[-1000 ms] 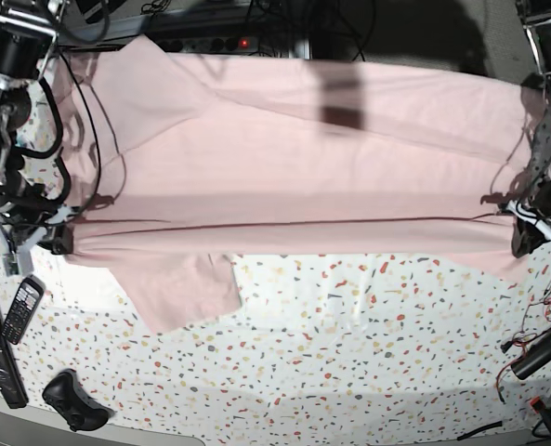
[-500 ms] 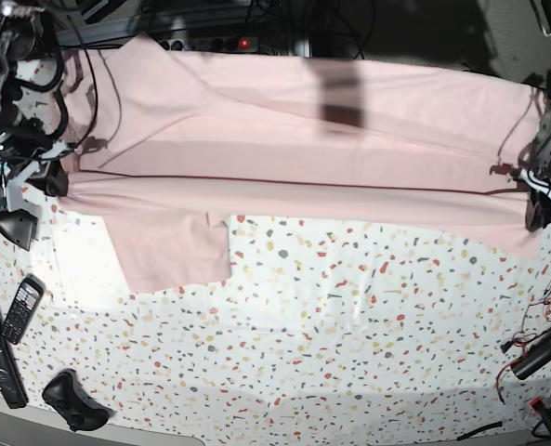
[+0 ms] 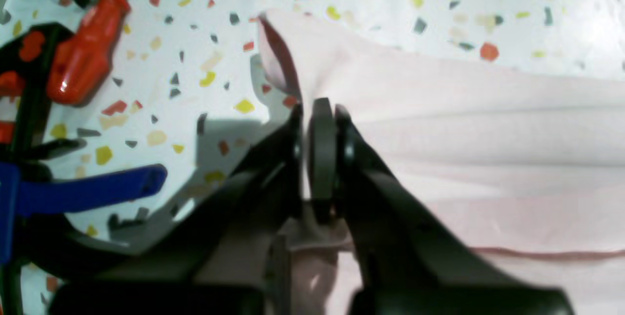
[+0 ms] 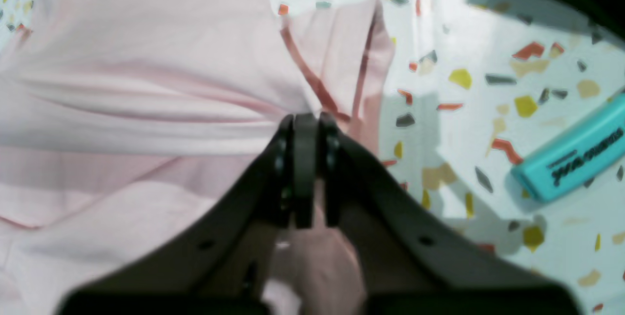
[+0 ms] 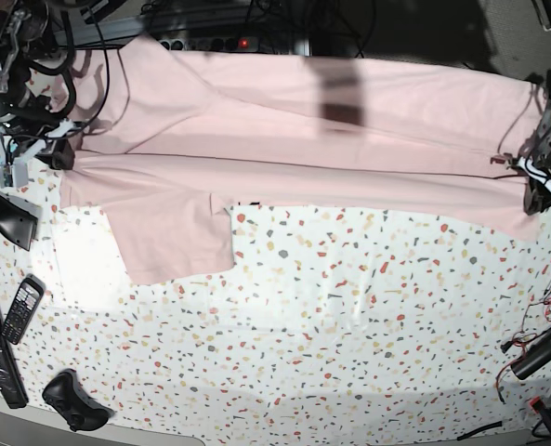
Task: Fold the T-shirt properly
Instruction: 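Lift the hem with both grippers and fold it toward the collar, then grasp the shirt side edge near the right gripper and lift it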
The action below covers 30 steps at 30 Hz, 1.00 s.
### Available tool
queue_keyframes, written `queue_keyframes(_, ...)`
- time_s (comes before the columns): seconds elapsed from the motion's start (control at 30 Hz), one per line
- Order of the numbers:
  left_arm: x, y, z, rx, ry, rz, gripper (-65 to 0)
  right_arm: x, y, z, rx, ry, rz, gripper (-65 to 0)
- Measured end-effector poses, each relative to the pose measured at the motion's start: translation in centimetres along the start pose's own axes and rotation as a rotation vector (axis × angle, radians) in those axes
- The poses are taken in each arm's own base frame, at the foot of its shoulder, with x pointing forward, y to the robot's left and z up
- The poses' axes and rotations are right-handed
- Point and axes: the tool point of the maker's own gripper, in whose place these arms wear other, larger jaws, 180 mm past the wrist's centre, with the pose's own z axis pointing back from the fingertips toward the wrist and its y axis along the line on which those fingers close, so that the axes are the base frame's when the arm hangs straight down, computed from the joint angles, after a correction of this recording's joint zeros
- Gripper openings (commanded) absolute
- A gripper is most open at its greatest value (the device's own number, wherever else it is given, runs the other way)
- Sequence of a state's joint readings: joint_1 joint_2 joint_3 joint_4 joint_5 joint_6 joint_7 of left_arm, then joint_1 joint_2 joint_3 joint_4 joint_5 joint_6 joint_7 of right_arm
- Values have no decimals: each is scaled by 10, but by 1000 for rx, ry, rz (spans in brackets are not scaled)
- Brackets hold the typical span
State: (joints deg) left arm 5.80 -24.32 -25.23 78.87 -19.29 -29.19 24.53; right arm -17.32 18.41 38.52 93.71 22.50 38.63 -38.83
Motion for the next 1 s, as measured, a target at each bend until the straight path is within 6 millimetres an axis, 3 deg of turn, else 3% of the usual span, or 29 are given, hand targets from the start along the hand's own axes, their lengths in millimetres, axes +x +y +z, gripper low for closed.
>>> queue_keyframes(0.07, -5, 1, 0, 5, 26, -2, -440, -7, -1, 0, -5, 38, 1, -391)
queue_keyframes(0.13, -5, 3, 1, 13, 28, 2, -349, -7, -1, 0, -6, 39, -1, -353)
queue_keyframes(0.33, -4, 5, 1, 14, 26, -2, -345, 12, -3, -3, -8, -2, 3, -353)
queue_keyframes(0.47, 6, 4, 1, 7, -17, 10, -345, 50, 3, -9, 27, -105, -28, -353)
queue_keyframes(0.57, 11, 1, 1, -9, -46, 39, -345, 77, 19, -25, 86, -146, -30, -353)
queue_keyframes(0.8, 28, 2, -4, -8, -82, 40, -345, 122, 72, -74, 210, -39, 89, -353)
queue_keyframes(0.87, 29, 2, -4, -8, -84, 40, -345, 125, 74, -91, 199, -2, 104, -353)
queue_keyframes(1.0, 28, 1, -3, -8, -81, 40, -345, 105, 76, -123, 198, 145, 106, -353)
